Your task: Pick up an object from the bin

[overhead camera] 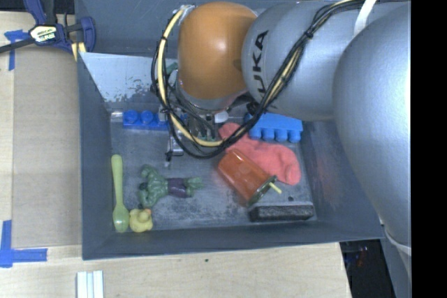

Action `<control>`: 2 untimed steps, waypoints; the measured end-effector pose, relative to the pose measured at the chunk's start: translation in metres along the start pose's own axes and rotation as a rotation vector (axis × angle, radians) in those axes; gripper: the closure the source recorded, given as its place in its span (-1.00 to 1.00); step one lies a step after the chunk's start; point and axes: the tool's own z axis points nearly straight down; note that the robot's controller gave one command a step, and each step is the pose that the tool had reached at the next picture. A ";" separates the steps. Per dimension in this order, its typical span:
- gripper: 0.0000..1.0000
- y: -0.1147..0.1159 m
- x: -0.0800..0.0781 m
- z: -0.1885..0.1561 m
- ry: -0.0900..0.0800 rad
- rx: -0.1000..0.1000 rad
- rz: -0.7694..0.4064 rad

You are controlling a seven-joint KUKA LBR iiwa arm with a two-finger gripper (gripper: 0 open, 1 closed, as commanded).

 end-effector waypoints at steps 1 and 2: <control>-1.00 0.000 -0.002 -0.005 -0.008 -0.002 0.003; -1.00 -0.019 -0.009 0.027 -0.013 -0.003 -0.133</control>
Offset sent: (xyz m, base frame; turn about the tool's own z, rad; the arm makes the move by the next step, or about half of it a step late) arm 0.0115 -0.0323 -0.0491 -0.2021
